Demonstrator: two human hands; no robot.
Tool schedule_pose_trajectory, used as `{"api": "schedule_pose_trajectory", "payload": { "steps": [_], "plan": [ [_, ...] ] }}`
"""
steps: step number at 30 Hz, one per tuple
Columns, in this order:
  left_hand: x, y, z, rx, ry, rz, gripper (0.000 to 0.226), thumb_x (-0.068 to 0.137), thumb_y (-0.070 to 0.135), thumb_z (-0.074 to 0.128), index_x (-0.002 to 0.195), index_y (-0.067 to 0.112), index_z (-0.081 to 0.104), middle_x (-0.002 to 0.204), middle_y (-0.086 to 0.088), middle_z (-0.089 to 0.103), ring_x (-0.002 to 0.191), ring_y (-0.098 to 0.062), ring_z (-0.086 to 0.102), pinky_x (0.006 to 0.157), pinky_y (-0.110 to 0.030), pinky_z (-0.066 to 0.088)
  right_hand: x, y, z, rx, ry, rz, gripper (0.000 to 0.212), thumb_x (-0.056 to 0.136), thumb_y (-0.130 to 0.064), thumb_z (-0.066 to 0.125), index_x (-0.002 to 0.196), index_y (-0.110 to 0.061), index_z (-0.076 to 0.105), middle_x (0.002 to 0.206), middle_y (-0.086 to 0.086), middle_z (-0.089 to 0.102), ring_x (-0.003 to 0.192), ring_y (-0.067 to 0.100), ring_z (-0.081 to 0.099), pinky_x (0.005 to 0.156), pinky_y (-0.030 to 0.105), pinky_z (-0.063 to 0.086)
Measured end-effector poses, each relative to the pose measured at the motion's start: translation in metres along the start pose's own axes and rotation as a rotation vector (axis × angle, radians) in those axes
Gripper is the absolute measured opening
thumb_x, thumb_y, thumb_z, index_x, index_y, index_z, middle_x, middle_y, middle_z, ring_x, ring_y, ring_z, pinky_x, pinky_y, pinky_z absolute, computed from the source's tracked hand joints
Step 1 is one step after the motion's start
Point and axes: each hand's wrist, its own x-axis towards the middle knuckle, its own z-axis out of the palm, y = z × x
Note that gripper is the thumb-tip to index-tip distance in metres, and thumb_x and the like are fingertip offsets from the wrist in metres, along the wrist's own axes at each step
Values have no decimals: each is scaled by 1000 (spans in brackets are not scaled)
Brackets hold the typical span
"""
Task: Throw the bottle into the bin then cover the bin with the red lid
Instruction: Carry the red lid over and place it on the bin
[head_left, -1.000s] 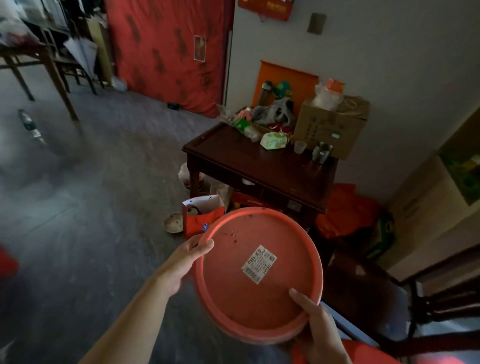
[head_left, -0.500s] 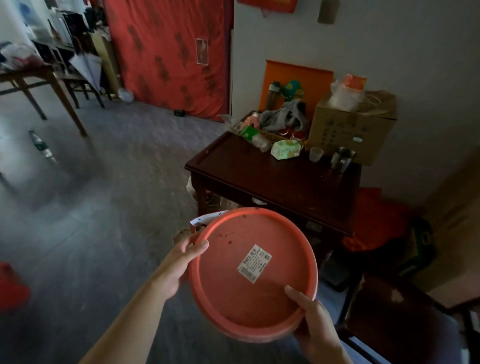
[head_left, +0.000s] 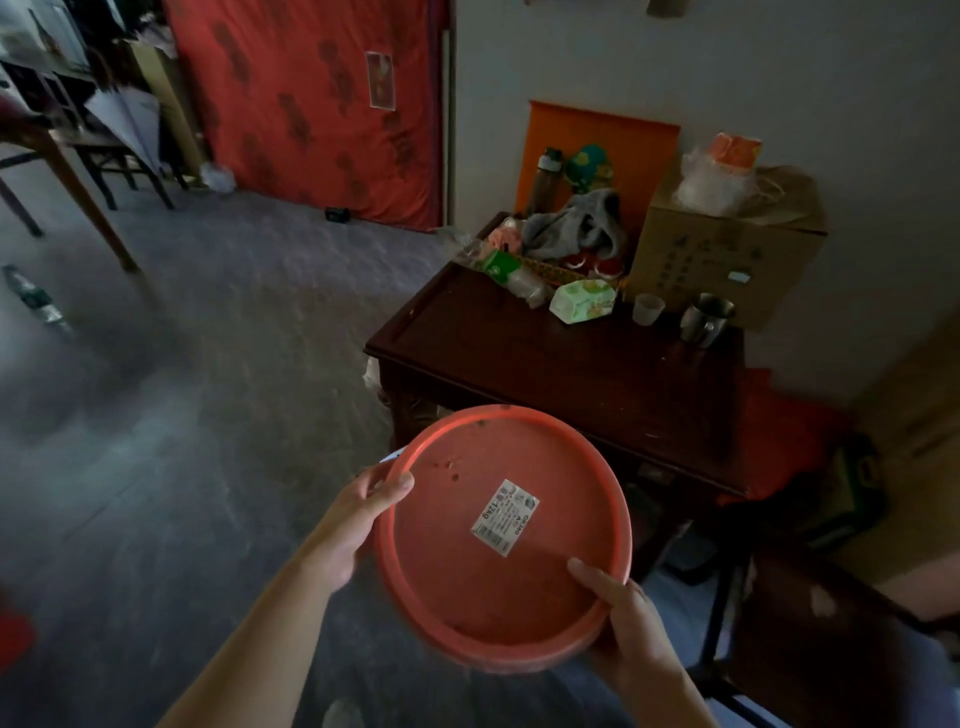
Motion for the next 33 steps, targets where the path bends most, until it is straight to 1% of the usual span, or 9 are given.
{"api": "schedule_pose_trajectory", "payload": {
  "steps": [3,7,11,14,17,21,25,29,33],
  "plan": [
    [23,8,-23,5,-37,-9,92,34,75,81,113,31,63,123,0,67,120,-19,59,112,-45,36,13,5,26,7,31,-19,39,70,-9,72,107,-6,62,98,24,75,94,43,71,90,60,52],
    [54,21,-58,40,-79,-33,93,28,78,79,109,34,63,117,3,68,114,-13,60,102,-34,40,32,15,62,41,70,-23,36,73,-4,69,108,-2,61,99,26,74,87,40,73,83,54,54],
    [81,23,-90,82,-154,-70,92,32,76,80,112,32,65,112,2,73,109,-13,65,102,-36,44,46,30,94,46,120,-26,32,76,-2,66,108,-6,60,98,26,74,93,45,69,89,60,51],
    [95,19,-107,107,-209,-90,83,32,75,80,101,30,71,102,4,76,101,-15,70,89,-30,50,50,45,113,56,157,-1,28,80,0,63,106,-8,60,98,26,74,97,47,67,94,63,48],
    [111,12,-115,86,-248,-125,91,29,72,83,106,26,67,105,-2,74,103,-18,68,93,-35,50,51,61,124,106,209,30,26,79,4,61,104,-3,63,98,31,72,100,50,65,95,62,47],
    [128,1,-114,76,-315,-182,100,39,59,86,126,19,57,110,6,65,89,4,68,76,-19,53,52,76,121,146,278,96,43,68,5,74,110,3,64,107,35,68,104,52,64,99,64,44],
    [144,-14,-109,70,-359,-327,105,27,68,86,122,36,56,107,4,72,93,-14,66,77,-31,47,59,81,105,164,310,100,34,77,6,65,110,2,63,107,34,69,105,51,63,97,63,45],
    [158,-24,-97,98,-369,-362,93,31,68,85,115,38,59,102,6,75,92,-15,67,84,-37,46,70,78,90,168,309,104,47,67,1,75,112,-1,62,108,32,70,104,49,64,96,61,47],
    [174,-27,-81,124,-383,-367,86,35,61,86,112,35,61,107,1,74,92,-16,68,80,-34,48,85,72,77,173,297,122,40,76,1,69,115,-1,60,109,31,70,103,48,66,95,60,48]
  ]
}}
